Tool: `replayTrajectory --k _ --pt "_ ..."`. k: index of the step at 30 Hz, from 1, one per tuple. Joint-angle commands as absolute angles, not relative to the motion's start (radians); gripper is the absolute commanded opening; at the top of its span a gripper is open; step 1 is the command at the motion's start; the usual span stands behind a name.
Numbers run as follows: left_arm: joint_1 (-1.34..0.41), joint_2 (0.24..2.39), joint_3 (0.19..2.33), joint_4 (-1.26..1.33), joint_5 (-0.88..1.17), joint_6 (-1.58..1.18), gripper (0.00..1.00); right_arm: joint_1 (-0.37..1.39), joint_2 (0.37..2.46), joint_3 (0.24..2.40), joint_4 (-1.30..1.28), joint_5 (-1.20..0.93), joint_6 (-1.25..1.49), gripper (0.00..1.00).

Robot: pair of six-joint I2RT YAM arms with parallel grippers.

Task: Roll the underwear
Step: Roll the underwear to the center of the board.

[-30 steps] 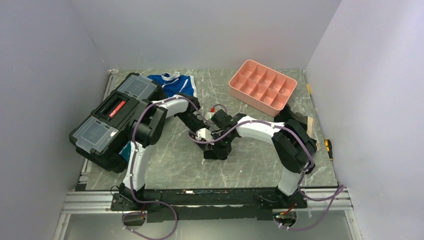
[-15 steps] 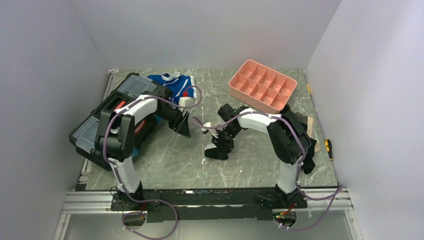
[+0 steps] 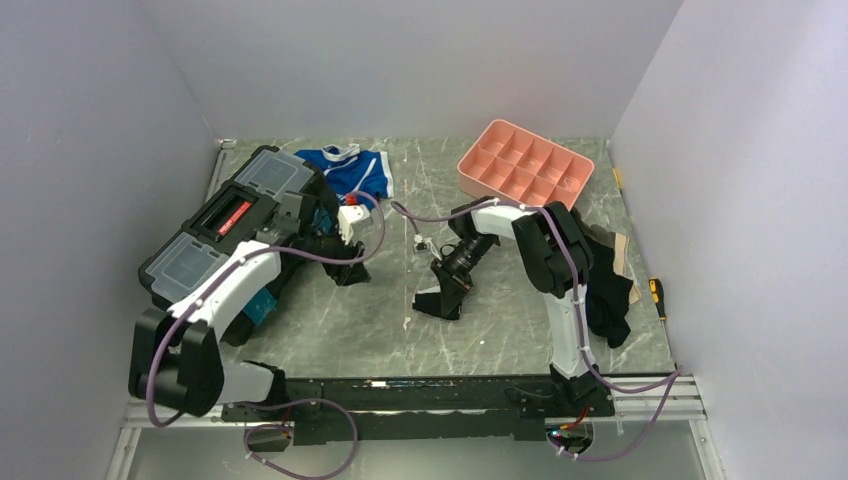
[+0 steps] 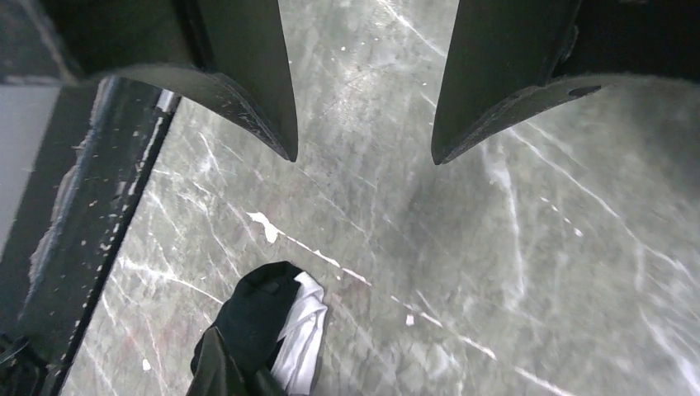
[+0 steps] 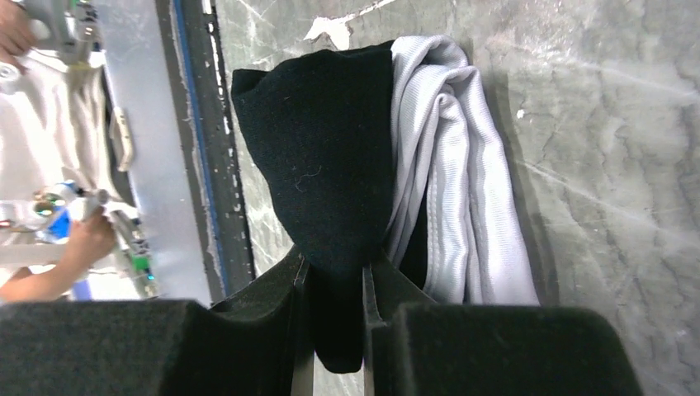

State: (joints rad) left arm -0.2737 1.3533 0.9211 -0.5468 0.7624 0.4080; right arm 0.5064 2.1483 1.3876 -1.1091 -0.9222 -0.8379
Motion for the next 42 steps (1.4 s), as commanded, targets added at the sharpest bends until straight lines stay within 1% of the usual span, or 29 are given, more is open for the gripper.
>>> replayTrajectory --k 1,4,7,15,18,24,31,34,36,37,39,42 --pt "-0.365 1.236 0.886 -0.453 0.676 0.500 0.66 0.495 2.236 1.394 -1.175 -0.831 -0.909 0.05" --pt "-0.514 1.206 0.862 -0.419 0.541 0.556 0.68 0.490 2.261 1.408 -1.188 -0.831 -0.912 0.09" --pt "-0.659 1.219 0.849 -0.363 0.423 0.590 0.71 0.490 2.277 1.415 -1.193 -0.829 -0.910 0.12" --pt "-0.919 1.436 0.921 -0.234 0.218 0.660 0.79 0.491 2.290 1.416 -1.182 -0.816 -0.895 0.13" --pt "-0.973 1.512 0.943 -0.200 0.177 0.674 0.81 0.490 2.285 1.412 -1.178 -0.810 -0.892 0.13" --pt "-1.020 1.601 0.959 -0.156 0.140 0.668 0.87 0.490 2.286 1.410 -1.177 -0.811 -0.893 0.12" --pt "-1.040 1.681 0.974 -0.148 0.126 0.672 0.88 0.491 2.291 1.413 -1.184 -0.810 -0.895 0.12" --pt "-1.040 1.716 0.989 -0.159 0.136 0.677 0.84 0.490 2.293 1.413 -1.184 -0.811 -0.894 0.12" --pt "-1.040 1.739 1.003 -0.179 0.153 0.684 0.79 0.489 2.294 1.414 -1.186 -0.812 -0.894 0.12" --pt "-1.040 1.751 1.010 -0.191 0.163 0.684 0.75 0.490 2.293 1.414 -1.185 -0.812 -0.894 0.12" --pt "-1.040 1.774 1.023 -0.220 0.188 0.688 0.62 0.489 2.291 1.413 -1.185 -0.812 -0.894 0.12" --pt "-1.039 1.809 1.035 -0.266 0.217 0.695 0.47 0.488 2.285 1.413 -1.179 -0.809 -0.890 0.13"
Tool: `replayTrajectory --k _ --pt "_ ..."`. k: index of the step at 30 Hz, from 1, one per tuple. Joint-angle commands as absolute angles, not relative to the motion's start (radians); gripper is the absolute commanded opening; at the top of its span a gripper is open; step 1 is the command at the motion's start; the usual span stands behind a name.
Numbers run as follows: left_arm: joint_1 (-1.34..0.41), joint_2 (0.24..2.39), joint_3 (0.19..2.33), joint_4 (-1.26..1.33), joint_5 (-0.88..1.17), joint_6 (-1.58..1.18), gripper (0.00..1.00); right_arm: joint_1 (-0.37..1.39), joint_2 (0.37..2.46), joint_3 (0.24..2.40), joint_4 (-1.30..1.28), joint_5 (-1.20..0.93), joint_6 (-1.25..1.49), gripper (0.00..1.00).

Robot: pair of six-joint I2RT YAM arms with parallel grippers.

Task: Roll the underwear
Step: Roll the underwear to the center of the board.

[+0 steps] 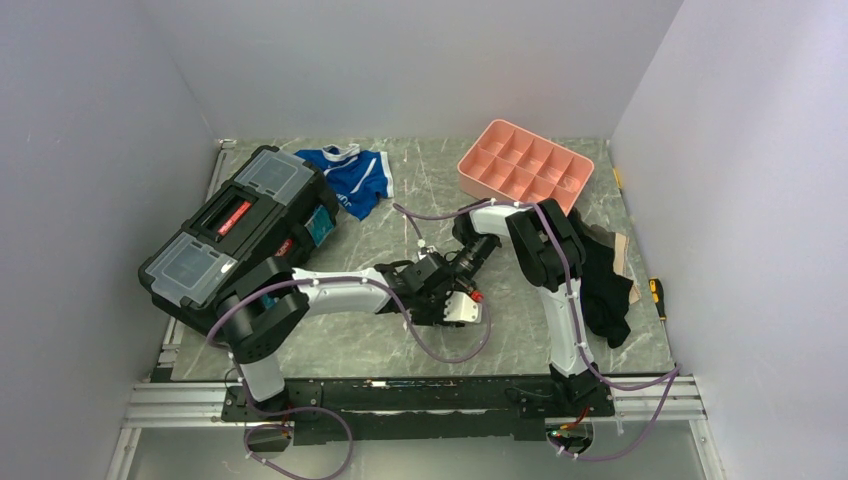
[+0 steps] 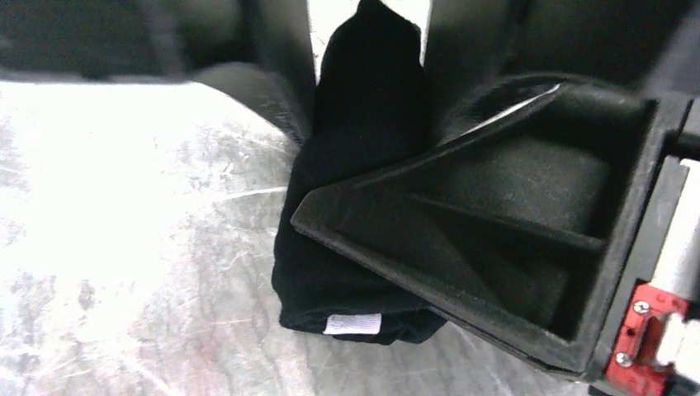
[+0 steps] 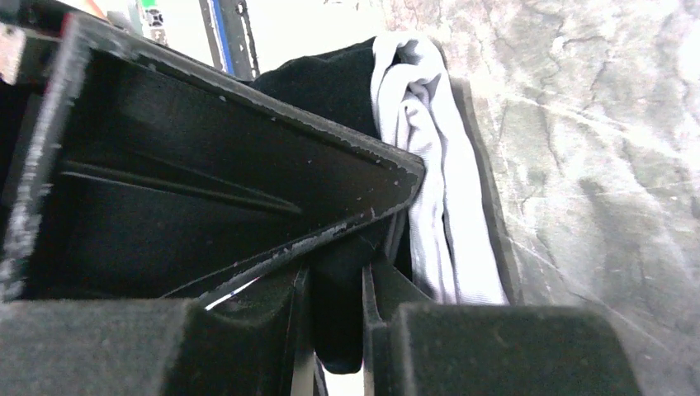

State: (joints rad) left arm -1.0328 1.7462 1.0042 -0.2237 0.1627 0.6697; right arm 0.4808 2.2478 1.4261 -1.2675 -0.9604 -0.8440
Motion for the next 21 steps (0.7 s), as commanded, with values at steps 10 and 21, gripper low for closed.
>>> replayTrajectory --k 10,21 --pt "-0.976 1.943 1.145 -0.477 0.358 0.724 0.00 0.466 2.187 1.414 -1.175 -0.804 -0.873 0.47" --pt "-0.931 2.032 1.257 -0.614 0.400 0.749 0.00 0.324 2.041 1.417 -1.247 -0.817 -0.917 0.56"
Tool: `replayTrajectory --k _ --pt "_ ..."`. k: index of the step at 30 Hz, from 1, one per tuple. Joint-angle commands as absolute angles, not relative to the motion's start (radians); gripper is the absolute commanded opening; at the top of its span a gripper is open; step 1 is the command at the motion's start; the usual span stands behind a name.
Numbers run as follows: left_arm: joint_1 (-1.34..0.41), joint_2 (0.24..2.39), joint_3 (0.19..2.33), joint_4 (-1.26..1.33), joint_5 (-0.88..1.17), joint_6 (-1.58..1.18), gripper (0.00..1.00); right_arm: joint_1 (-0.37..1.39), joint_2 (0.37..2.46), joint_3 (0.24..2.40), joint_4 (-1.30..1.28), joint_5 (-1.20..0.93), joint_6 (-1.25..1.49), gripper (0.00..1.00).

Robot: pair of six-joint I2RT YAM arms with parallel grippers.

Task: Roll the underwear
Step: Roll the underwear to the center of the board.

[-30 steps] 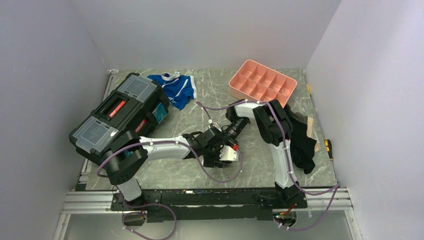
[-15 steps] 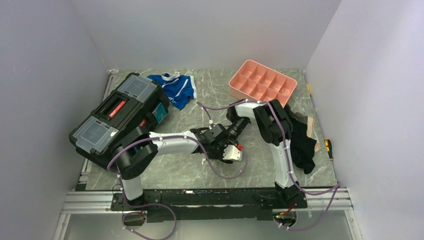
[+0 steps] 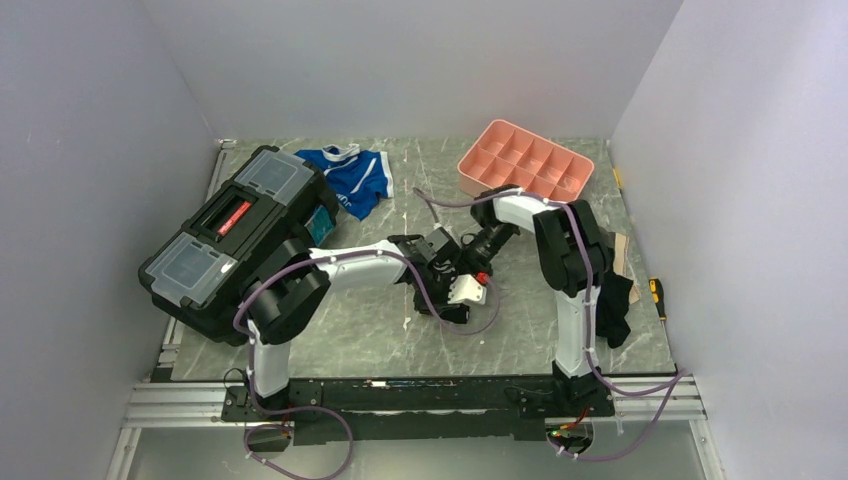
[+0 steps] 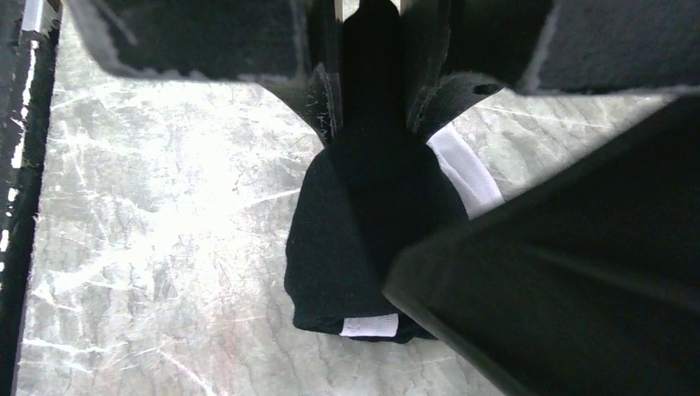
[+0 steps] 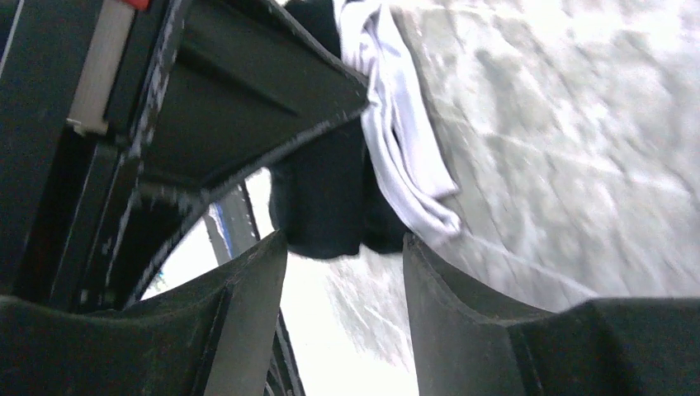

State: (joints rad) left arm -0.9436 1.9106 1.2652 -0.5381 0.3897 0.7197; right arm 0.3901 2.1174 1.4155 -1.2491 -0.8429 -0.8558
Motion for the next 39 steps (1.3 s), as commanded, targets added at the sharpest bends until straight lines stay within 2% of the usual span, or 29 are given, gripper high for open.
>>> replayTrajectory --k 1,10,15,21,26,32,39 --pt "-0.926 2.041 1.270 -0.625 0.409 0.748 0.00 0.308 2.024 1.412 -1.254 -0.819 -0.924 0.56" --pt "-0.845 2.154 1.412 -0.774 0.577 0.709 0.00 0.117 1.811 1.296 -1.198 -0.838 -0.903 0.56" --pt "-0.782 2.245 1.513 -0.884 0.711 0.702 0.00 0.050 1.628 1.177 -1.031 -0.821 -0.791 0.57" --pt "-0.740 2.370 1.653 -1.008 0.793 0.705 0.00 0.051 1.408 1.059 -0.838 -0.749 -0.689 0.58" --pt "-0.725 2.458 1.741 -1.062 0.828 0.686 0.00 0.111 1.279 0.994 -0.795 -0.704 -0.700 0.60" --pt "-0.717 2.510 1.780 -1.051 0.803 0.626 0.00 0.334 1.204 0.912 -0.726 -0.534 -0.686 0.61" --pt "-0.700 2.558 1.825 -1.076 0.814 0.618 0.00 0.543 1.236 0.884 -0.642 -0.374 -0.686 0.62"
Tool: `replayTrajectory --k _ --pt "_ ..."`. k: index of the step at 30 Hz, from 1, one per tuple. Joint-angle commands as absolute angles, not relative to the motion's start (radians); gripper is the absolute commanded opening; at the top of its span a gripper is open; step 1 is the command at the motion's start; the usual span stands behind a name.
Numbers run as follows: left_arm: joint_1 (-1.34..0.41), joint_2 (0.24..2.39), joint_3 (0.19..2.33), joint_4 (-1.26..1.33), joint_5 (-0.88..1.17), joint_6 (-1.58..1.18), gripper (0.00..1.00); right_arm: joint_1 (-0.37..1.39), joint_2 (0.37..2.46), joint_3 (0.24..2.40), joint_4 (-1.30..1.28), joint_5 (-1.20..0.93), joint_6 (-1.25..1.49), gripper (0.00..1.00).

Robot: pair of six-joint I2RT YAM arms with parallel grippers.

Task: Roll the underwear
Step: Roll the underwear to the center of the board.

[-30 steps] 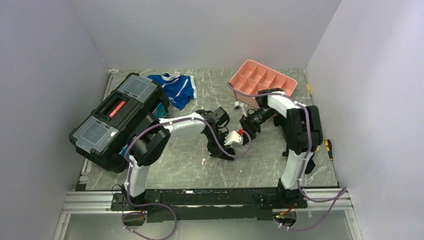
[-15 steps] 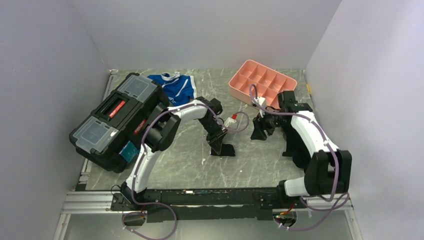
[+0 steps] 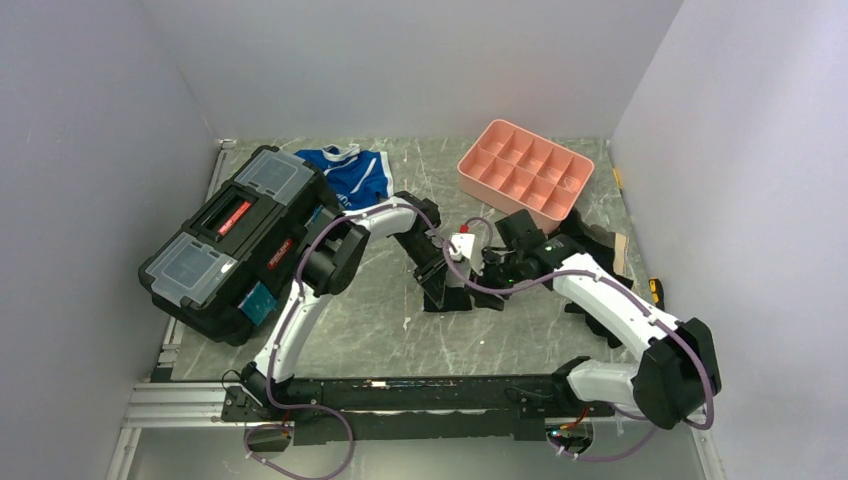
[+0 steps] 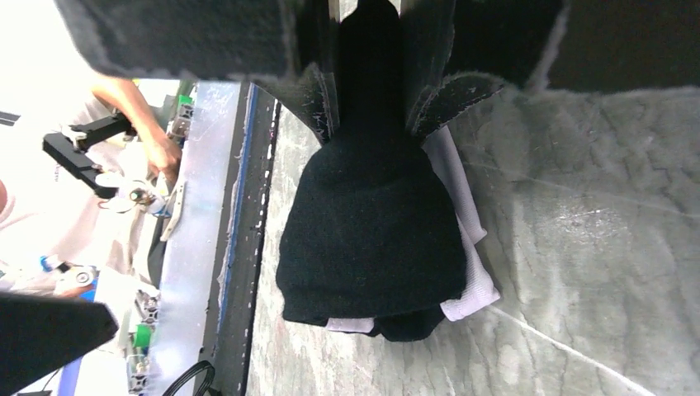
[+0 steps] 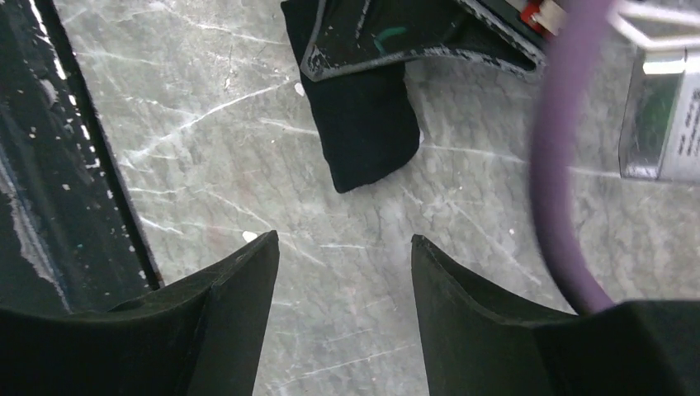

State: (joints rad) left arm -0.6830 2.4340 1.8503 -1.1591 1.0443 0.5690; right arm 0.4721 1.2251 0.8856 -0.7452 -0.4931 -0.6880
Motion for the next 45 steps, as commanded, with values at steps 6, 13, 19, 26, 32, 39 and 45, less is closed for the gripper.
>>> replayTrajectory --k 6,13,19,26,32,39,45 --pt "-0.695 2.588 1.861 -1.105 0.833 0.613 0.00 0.658 1.337 0.900 -0.606 -0.293 -0.700 0.63" --pt "-0.690 2.622 1.896 -1.138 0.859 0.612 0.00 0.736 1.420 0.908 -0.544 -0.220 -0.701 0.63" --pt "-0.688 2.639 1.915 -1.161 0.867 0.615 0.00 0.756 1.489 0.933 -0.541 -0.189 -0.722 0.67" --pt "-0.689 2.647 1.927 -1.181 0.876 0.626 0.00 0.768 1.571 0.935 -0.511 -0.183 -0.734 0.69" --pt "-0.688 2.667 1.943 -1.215 0.904 0.639 0.00 0.769 1.643 0.948 -0.494 -0.183 -0.752 0.67" --pt "-0.682 2.694 1.960 -1.265 0.980 0.649 0.00 0.767 1.719 0.942 -0.507 -0.213 -0.763 0.62" --pt "-0.674 2.714 1.981 -1.313 1.013 0.666 0.00 0.755 1.782 0.958 -0.558 -0.253 -0.766 0.38"
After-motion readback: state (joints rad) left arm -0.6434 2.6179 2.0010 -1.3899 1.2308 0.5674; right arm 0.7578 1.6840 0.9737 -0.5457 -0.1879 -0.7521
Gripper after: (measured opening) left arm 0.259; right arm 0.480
